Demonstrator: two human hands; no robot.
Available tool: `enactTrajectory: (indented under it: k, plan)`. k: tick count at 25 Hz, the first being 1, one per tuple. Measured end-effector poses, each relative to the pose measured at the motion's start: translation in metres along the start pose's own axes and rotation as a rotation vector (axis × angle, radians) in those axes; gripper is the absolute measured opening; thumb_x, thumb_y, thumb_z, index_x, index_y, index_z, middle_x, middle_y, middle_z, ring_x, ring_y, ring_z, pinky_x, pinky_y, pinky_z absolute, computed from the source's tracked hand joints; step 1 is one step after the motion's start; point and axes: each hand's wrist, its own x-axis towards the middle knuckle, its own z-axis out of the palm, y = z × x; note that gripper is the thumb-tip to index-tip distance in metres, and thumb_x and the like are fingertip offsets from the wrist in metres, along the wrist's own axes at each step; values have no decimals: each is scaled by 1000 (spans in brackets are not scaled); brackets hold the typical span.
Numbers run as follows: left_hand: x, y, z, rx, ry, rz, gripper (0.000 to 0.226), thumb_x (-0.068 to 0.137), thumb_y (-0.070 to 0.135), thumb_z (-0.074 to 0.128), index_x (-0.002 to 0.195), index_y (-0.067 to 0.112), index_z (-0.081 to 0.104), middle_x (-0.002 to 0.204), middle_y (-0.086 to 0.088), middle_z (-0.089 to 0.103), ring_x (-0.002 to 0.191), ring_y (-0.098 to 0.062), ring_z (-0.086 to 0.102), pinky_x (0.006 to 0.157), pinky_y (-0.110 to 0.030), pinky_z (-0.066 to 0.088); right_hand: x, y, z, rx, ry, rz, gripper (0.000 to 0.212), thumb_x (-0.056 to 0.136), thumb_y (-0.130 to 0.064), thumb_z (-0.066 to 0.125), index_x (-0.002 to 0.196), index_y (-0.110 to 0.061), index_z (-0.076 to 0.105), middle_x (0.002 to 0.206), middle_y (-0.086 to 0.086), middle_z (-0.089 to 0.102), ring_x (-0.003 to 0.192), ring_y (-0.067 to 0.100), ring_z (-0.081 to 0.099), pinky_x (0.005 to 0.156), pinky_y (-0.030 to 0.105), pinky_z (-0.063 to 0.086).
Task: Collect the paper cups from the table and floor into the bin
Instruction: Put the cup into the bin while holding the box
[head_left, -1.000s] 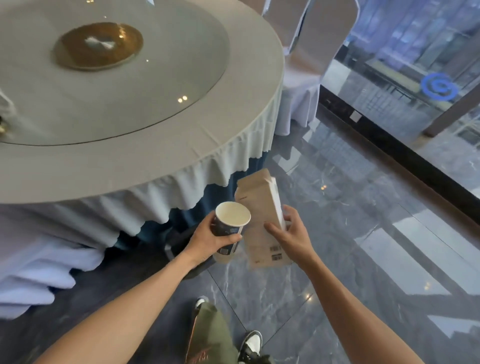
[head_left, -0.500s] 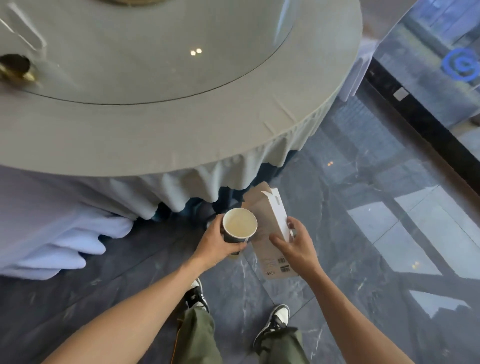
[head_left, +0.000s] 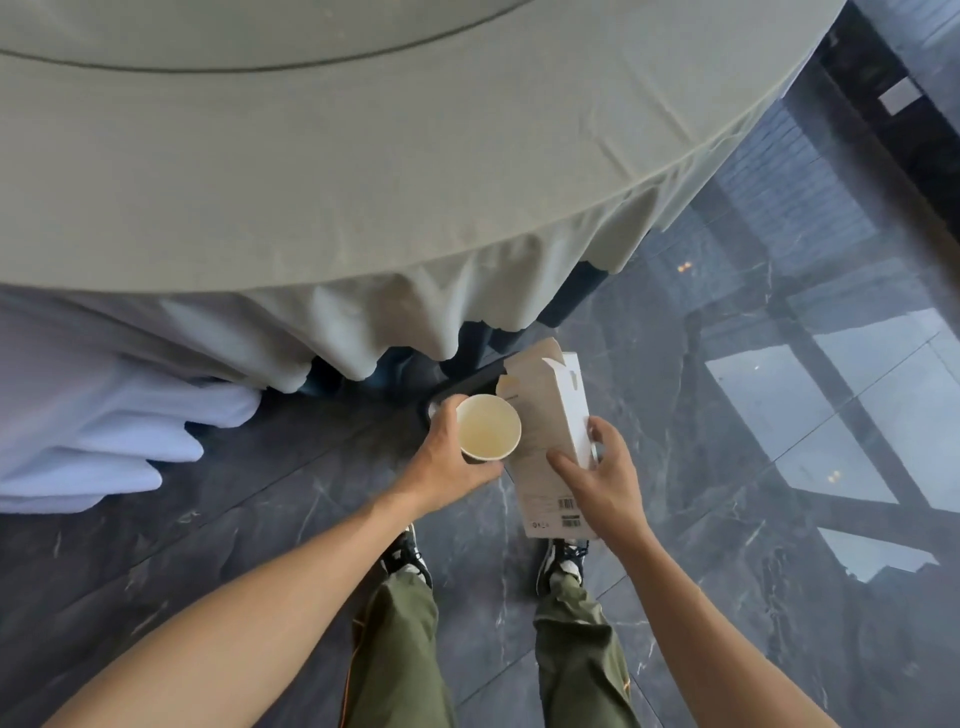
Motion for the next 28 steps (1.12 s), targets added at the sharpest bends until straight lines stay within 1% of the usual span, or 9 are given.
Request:
enactTrajectory:
  k: [5,7,9,11,14,18,22,25,28]
  plan:
    - [35,-28,2,89,206,-33,87,68,27,94,139,11,47,130,-7,43,123,-22,49,99,-36,50,38,23,1,11,38,7,72,72,-55,69,136,-31,46,130,-8,54,114,19,61,91,52,58]
    - [48,-37,0,39,281,-60,92,66,23,95,143,11,46,134,-6,44,125,-19,48,104,-35,48,51,36,-2,28,61,17,68,73,-56,69,132,-35,44,127,-9,55,110,20,63,87,53,60]
    - [61,-46,0,11,345,-84,100,66,21,95,149,11,40,140,-6,44,124,-12,43,103,-30,45,61,46,-5,60,73,38,61,76,-52,72,128,-38,44,126,-7,56,108,22,66,84,53,62]
    - [73,-54,4,33,391,-60,96,63,19,95,145,10,45,138,-10,48,120,-11,45,101,-34,49,68,57,-7,106,83,57,52,82,-41,74,123,-39,44,124,-5,57,106,24,68,84,54,62]
    - [89,-63,25,123,298,-42,96,62,18,96,142,11,44,137,-10,47,124,-24,51,98,-37,52,76,78,-5,107,74,80,49,86,-33,74,124,-37,44,126,-3,58,107,25,67,84,54,62]
    - [108,-83,59,396,229,-80,99,56,41,98,137,13,46,131,-11,58,116,-33,58,93,-46,53,86,103,3,101,54,88,43,89,-28,75,119,-39,46,125,-3,60,107,26,67,82,52,63]
    - [126,-110,86,623,183,-89,103,56,51,97,135,11,46,130,-15,58,116,-35,58,93,-44,51,99,121,15,93,36,75,46,88,-30,76,122,-38,45,125,-4,60,106,26,67,82,52,63]
    - [136,-127,98,669,177,-121,102,58,54,96,136,12,45,131,-16,55,117,-34,57,93,-43,50,105,131,25,98,25,76,48,89,-29,76,125,-35,44,126,-4,59,108,27,66,85,53,62]
    - [138,-143,104,712,154,-177,112,58,60,93,146,14,41,134,-17,53,119,-35,56,95,-45,50,108,137,33,89,7,71,47,89,-30,75,124,-35,45,128,-3,58,108,28,66,85,54,61]
